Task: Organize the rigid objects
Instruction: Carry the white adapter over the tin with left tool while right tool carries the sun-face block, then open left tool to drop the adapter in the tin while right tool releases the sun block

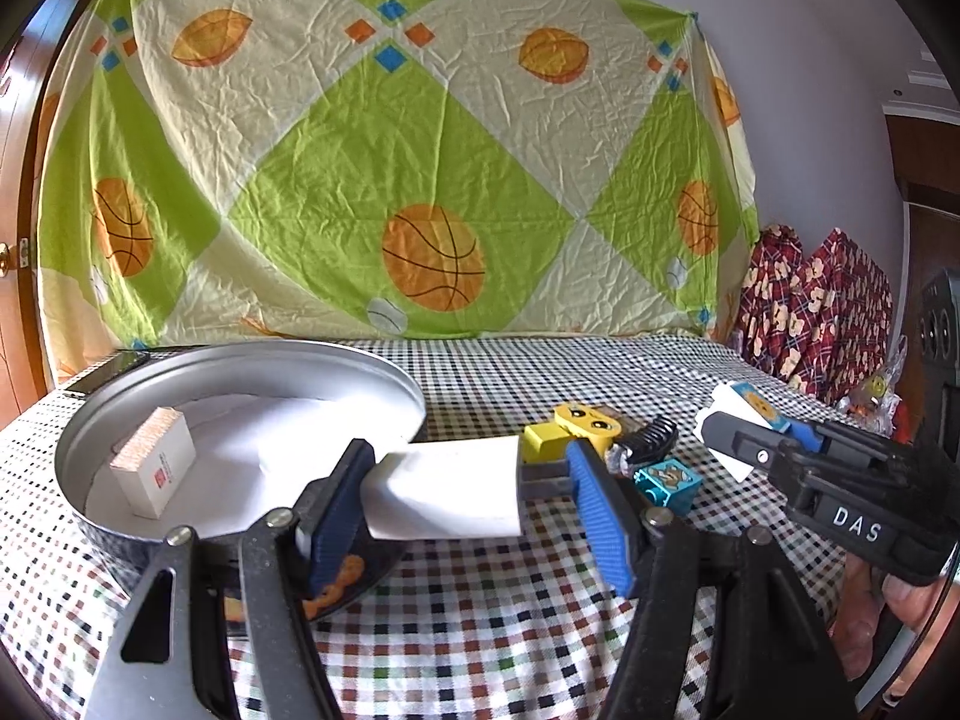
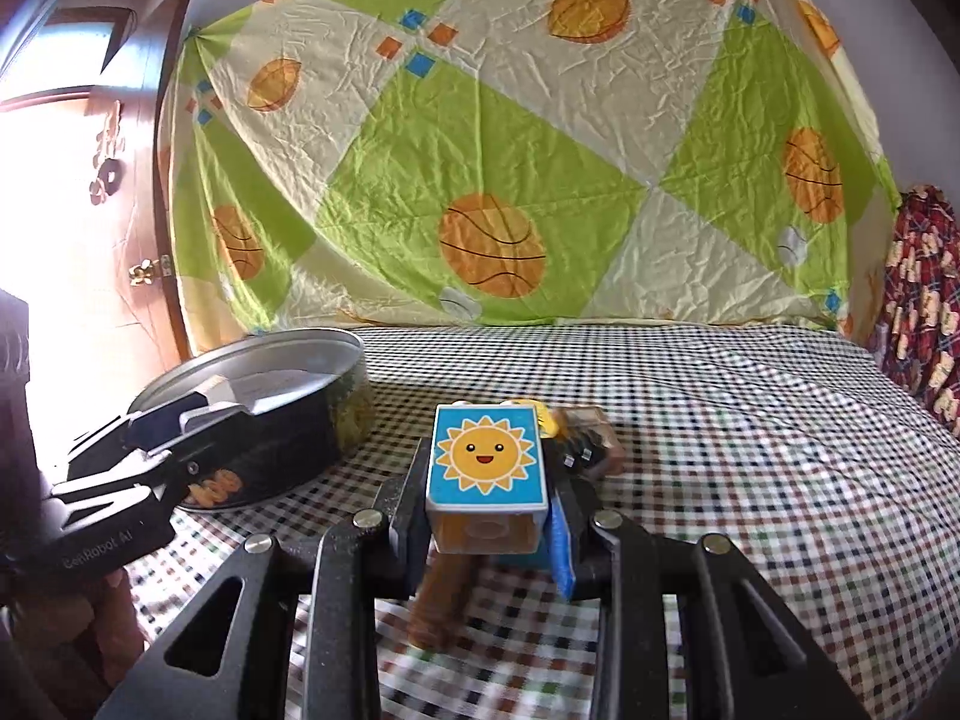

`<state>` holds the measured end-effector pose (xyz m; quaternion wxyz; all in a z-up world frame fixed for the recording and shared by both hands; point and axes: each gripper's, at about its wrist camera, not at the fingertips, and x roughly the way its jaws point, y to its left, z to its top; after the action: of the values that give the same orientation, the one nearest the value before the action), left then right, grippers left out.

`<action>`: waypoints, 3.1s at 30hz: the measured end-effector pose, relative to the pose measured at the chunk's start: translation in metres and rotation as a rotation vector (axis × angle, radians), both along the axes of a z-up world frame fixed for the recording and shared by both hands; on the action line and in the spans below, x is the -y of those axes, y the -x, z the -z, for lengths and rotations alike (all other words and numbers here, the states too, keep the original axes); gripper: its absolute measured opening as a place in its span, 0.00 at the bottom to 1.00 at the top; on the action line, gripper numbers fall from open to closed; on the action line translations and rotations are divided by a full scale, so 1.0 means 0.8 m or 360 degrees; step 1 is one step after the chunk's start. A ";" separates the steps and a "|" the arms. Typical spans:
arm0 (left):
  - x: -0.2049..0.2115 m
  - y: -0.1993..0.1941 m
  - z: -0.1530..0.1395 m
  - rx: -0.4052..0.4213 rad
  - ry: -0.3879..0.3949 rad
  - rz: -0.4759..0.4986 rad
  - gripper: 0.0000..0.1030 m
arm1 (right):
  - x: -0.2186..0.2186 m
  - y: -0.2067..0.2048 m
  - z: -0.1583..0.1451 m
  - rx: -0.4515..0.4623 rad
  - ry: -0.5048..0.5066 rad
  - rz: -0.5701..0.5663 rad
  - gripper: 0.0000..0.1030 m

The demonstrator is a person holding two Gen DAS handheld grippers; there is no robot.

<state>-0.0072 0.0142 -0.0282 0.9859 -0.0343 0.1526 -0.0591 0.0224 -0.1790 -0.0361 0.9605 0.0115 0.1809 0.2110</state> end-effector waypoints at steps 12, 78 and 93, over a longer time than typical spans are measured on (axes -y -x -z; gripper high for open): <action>-0.056 -0.016 -0.022 -0.0032 -0.0011 -0.0139 0.64 | -0.093 -0.039 -0.053 0.0017 0.0068 -0.0248 0.33; -0.161 -0.167 -0.004 -0.0837 -0.0100 -0.0255 0.64 | -0.292 -0.210 -0.001 -0.0526 0.0478 -0.0460 0.33; -0.163 -0.165 -0.004 -0.0817 -0.0091 -0.0262 0.65 | -0.298 -0.208 -0.003 -0.0507 0.0447 -0.0483 0.43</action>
<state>0.1244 0.1445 -0.0248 0.9170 -0.0325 0.3960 0.0364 0.1887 0.0591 -0.0339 0.8694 -0.1161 0.3572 0.3210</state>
